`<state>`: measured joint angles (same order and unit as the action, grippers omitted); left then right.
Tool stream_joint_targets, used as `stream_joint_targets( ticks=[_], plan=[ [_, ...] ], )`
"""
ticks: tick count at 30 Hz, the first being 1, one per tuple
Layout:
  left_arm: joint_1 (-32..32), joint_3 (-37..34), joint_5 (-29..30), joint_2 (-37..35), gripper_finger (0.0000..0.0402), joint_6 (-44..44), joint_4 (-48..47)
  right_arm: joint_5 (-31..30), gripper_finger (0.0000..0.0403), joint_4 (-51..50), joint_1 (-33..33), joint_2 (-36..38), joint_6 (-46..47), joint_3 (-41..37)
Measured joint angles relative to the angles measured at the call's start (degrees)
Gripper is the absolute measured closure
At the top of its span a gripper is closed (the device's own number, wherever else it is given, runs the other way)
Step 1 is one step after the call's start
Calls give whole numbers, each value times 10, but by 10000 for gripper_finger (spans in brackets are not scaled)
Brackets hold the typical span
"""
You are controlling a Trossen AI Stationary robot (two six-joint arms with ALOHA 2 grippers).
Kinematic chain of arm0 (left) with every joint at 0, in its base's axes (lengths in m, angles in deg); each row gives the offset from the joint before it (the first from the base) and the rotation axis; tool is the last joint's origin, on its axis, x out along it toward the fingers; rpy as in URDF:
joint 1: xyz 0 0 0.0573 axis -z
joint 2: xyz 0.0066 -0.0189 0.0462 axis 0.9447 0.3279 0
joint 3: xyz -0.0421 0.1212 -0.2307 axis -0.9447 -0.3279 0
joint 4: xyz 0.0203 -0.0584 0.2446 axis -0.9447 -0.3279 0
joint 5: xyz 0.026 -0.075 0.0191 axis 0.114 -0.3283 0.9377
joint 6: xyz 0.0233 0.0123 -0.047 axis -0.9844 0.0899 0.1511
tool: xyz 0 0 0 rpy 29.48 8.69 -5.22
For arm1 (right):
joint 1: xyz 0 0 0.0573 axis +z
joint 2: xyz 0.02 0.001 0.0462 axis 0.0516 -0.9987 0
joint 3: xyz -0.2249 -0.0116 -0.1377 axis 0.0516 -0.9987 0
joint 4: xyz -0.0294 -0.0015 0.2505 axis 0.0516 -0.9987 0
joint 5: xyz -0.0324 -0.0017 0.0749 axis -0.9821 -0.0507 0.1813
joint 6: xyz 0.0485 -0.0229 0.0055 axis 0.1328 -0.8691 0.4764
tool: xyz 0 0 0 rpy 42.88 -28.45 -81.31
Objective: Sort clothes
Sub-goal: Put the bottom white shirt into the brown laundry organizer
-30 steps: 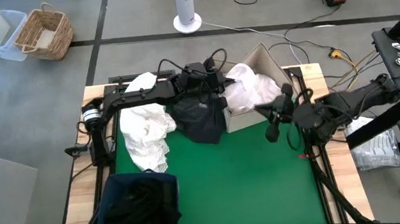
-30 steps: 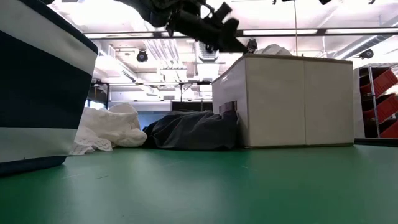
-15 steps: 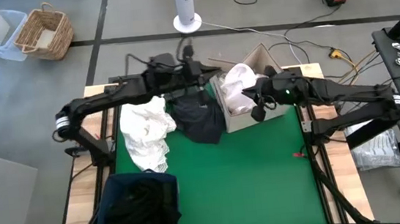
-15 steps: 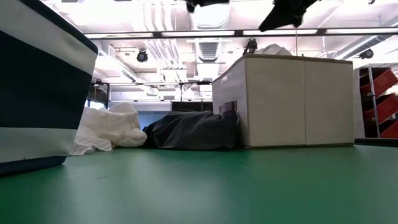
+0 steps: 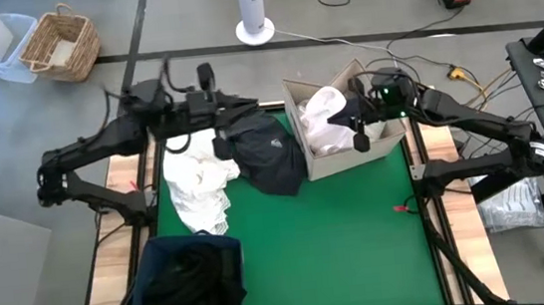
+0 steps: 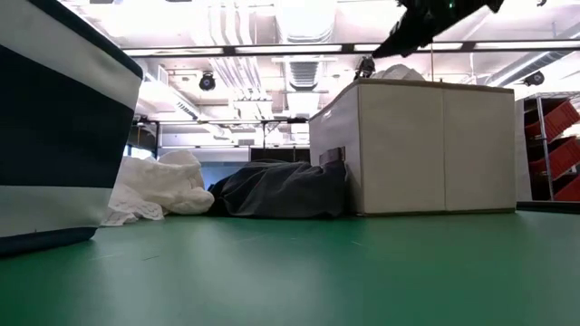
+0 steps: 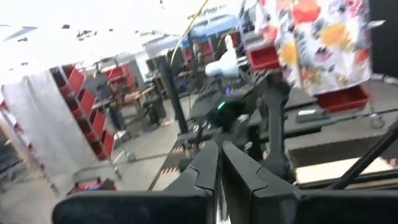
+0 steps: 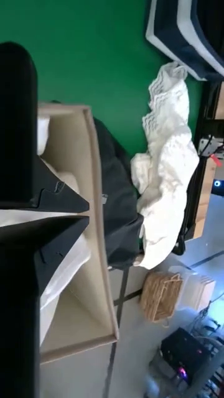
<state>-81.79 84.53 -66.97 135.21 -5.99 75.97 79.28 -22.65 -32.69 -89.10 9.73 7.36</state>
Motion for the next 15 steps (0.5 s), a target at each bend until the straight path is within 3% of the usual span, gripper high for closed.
stream_joint_targets(
  ticks=[7,15],
  plan=[
    [15,0,-1,-49,401,0,-34,59,394,15,-56,-34,-3,-18],
    [15,0,2,-76,401,2,-81,62,394,20,-59,-95,-1,-18]
  ],
)
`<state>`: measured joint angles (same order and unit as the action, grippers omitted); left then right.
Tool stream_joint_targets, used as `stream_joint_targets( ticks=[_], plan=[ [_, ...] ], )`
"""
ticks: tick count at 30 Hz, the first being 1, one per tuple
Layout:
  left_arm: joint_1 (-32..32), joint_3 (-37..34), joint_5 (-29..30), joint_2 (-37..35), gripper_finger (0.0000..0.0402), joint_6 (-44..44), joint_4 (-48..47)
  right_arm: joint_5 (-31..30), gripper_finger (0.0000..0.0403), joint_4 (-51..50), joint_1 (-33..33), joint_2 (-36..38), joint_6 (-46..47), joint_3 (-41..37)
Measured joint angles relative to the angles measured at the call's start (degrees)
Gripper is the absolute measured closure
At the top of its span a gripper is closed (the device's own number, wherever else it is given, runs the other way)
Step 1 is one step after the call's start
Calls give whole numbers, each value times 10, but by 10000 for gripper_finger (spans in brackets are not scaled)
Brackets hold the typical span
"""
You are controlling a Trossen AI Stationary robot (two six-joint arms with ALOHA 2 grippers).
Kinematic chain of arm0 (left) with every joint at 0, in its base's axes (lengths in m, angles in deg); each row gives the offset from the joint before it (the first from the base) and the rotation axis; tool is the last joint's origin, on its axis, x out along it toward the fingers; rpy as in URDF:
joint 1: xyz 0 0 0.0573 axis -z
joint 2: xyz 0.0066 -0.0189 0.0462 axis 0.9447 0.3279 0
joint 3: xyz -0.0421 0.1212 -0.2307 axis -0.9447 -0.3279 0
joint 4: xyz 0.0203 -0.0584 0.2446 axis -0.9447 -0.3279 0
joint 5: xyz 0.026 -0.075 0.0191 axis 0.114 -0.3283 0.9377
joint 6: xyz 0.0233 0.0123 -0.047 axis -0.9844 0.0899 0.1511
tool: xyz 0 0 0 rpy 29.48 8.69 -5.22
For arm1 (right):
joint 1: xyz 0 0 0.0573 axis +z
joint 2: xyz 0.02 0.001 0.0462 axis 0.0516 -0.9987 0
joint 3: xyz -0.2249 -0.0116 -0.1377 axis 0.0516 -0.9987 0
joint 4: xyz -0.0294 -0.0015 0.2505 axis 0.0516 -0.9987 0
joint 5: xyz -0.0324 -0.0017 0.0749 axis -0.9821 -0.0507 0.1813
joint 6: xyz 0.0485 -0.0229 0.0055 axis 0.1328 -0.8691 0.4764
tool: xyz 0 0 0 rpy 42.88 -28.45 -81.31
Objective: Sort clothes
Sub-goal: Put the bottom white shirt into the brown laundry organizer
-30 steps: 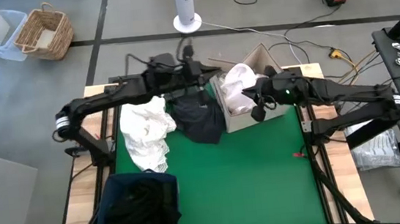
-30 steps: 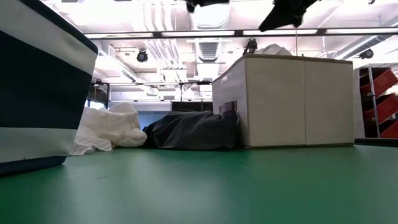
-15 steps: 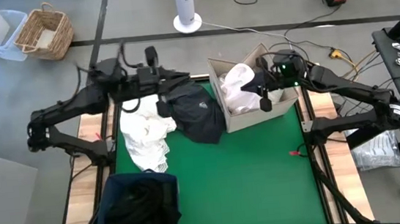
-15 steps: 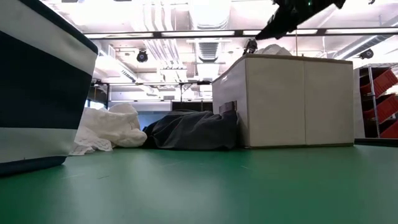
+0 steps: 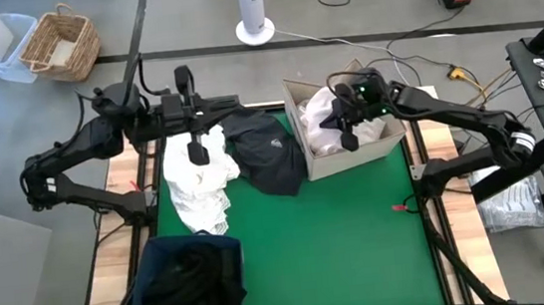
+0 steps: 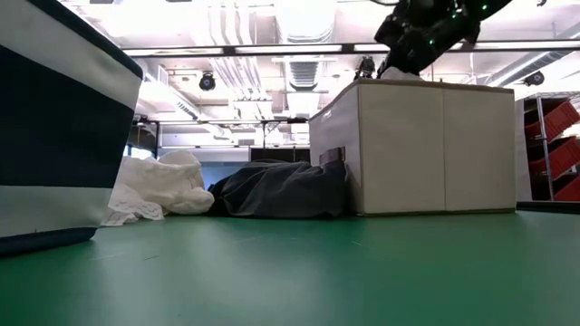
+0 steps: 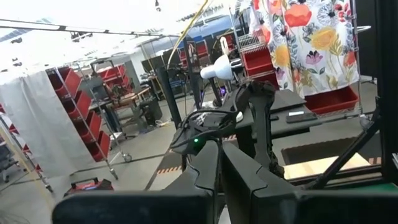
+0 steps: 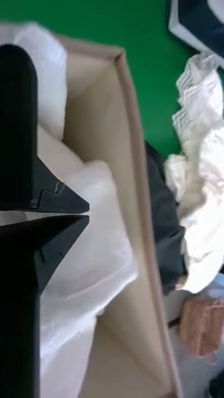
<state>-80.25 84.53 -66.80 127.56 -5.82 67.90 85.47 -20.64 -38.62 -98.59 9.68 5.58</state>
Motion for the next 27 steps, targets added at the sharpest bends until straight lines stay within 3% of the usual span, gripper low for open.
stream_joint_targets(
  ticks=[23,27],
  plan=[
    [0,0,1,17,401,4,-37,-63,394,-110,-41,-23,2,1],
    [0,0,1,17,401,4,-46,-87,394,-116,-46,-23,43,9]
  ],
)
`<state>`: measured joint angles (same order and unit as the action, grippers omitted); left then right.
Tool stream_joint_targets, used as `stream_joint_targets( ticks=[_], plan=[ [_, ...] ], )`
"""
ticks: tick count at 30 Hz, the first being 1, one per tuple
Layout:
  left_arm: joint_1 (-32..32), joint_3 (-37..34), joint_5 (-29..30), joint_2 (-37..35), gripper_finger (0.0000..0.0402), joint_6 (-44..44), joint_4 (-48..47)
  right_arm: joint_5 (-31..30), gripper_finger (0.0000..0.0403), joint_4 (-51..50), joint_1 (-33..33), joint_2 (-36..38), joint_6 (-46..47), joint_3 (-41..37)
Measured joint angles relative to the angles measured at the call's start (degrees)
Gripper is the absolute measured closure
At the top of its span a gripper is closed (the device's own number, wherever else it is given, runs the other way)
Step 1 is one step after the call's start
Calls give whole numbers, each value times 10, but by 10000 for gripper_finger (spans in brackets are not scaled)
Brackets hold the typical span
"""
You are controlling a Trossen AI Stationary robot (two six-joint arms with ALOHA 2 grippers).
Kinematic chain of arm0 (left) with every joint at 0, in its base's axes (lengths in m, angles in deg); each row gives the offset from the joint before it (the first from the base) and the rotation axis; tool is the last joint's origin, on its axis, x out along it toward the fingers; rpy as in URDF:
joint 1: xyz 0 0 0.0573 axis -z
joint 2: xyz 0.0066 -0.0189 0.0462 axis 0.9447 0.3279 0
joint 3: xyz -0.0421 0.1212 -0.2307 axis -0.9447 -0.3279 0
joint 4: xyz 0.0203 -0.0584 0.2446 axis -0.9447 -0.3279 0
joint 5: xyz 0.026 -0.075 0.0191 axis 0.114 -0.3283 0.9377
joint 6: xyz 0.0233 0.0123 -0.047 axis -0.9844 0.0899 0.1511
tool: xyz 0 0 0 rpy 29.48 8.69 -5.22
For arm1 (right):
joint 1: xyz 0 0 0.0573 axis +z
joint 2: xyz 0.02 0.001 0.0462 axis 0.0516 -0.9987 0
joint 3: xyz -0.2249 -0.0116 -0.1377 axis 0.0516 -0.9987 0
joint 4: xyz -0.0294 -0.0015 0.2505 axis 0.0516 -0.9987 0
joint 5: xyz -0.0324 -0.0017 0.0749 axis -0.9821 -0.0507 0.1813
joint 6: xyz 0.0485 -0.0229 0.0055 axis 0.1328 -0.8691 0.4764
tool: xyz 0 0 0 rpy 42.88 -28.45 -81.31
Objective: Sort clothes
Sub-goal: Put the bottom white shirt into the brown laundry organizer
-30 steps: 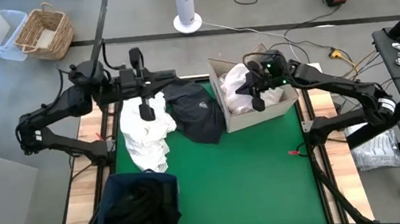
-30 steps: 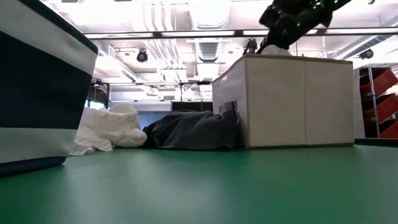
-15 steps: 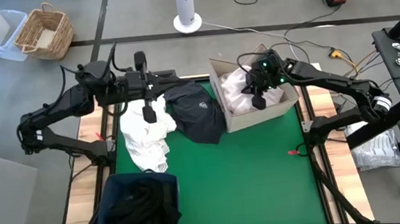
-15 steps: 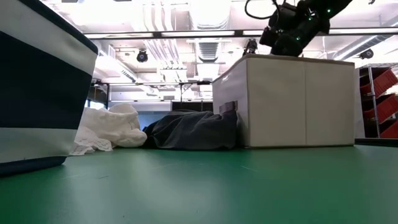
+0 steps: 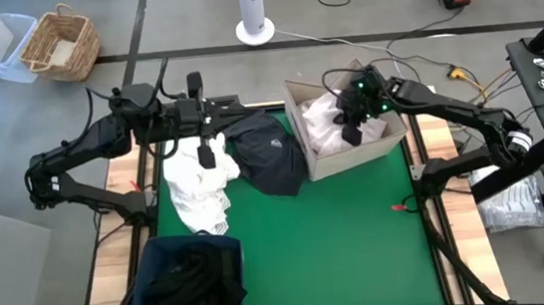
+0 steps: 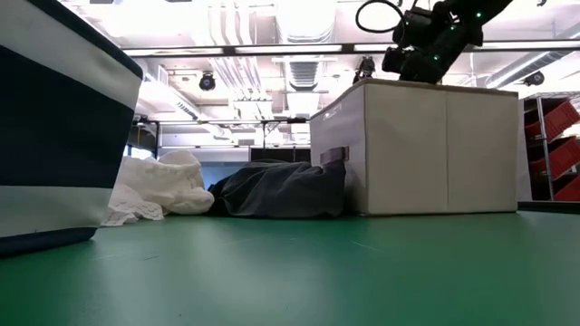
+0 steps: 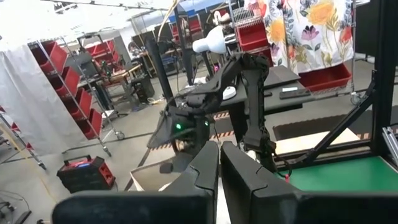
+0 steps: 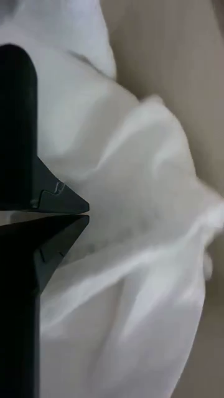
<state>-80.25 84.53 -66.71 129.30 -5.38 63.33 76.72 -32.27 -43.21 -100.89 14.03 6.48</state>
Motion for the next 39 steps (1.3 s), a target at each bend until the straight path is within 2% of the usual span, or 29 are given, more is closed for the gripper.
stream_joint_targets(
  ticks=[8,14,17,25,39],
  plan=[
    [0,0,0,0,401,0,-5,-3,394,-67,-18,-8,144,70],
    [0,0,0,0,401,0,-5,0,394,-125,-13,-71,249,111],
    [0,-3,0,0,401,0,-5,-7,394,-171,-8,-116,262,133],
    [0,-24,0,0,401,-9,-5,-117,394,-219,5,-199,267,191],
    [0,-28,4,-3,402,-10,-3,-121,394,-217,5,-284,257,198]
  ],
)
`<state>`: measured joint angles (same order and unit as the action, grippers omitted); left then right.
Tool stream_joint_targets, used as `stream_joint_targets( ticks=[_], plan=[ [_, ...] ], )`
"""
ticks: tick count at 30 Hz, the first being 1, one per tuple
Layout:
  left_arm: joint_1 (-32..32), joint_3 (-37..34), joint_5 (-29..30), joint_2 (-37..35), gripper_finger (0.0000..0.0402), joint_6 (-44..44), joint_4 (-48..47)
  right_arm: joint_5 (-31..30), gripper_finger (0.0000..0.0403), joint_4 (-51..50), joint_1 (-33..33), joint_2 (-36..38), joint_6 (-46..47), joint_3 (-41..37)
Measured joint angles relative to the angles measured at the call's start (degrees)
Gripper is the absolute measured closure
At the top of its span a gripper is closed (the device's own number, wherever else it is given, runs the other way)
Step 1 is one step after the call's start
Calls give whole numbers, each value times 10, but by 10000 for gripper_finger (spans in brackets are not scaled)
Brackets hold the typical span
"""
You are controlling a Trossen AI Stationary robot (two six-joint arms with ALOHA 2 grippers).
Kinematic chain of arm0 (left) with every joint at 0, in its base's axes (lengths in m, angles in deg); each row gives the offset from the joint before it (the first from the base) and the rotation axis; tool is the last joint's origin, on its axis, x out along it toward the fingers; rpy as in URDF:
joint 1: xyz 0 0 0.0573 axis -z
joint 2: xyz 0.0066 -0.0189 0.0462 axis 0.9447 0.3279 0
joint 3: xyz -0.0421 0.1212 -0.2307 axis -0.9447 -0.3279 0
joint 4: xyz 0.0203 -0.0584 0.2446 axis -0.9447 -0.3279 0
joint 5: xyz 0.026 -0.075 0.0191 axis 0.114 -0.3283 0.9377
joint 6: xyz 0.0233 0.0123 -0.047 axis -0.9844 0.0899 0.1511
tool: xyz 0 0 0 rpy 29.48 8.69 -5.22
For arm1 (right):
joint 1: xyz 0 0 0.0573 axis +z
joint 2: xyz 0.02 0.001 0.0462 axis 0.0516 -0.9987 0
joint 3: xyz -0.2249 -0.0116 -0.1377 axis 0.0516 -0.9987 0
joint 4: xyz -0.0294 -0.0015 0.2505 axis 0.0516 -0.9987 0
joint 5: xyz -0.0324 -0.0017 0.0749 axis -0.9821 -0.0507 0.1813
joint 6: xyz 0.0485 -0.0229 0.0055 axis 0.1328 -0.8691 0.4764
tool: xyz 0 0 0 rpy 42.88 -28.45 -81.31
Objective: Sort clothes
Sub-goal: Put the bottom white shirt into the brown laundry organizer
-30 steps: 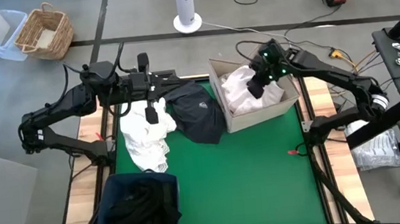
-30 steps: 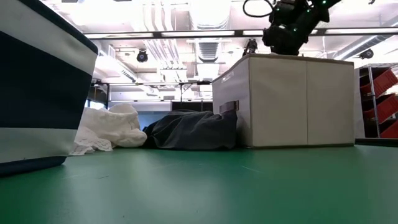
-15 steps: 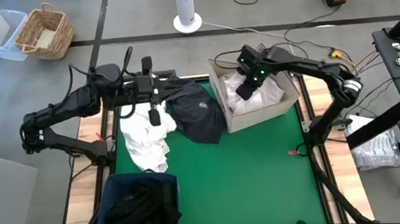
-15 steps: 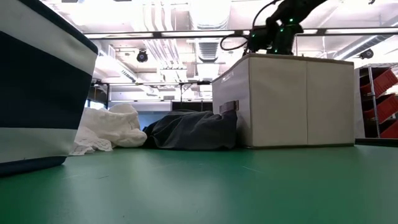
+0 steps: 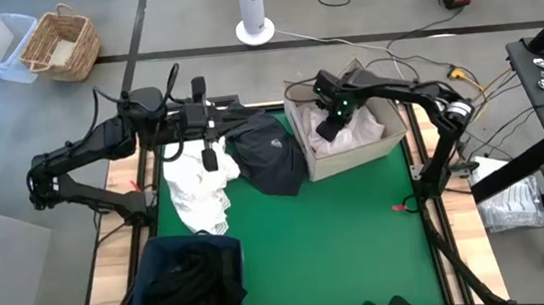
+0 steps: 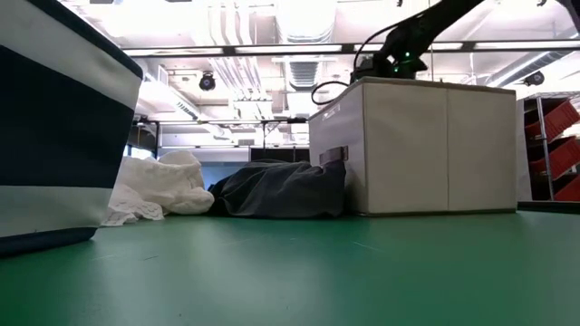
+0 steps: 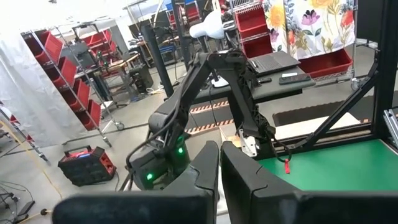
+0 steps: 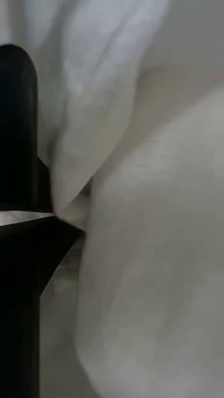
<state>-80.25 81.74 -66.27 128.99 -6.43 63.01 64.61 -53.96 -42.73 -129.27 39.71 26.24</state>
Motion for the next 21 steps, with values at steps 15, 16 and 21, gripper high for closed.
stream_joint_targets(
  ticks=[15,16,21],
  plan=[
    [0,0,0,0,401,2,0,-7,394,42,0,-44,7,-10],
    [0,0,0,0,401,2,0,-8,394,47,0,-47,9,-11],
    [0,0,0,0,401,2,-1,-8,394,62,0,-52,10,-15]
  ],
)
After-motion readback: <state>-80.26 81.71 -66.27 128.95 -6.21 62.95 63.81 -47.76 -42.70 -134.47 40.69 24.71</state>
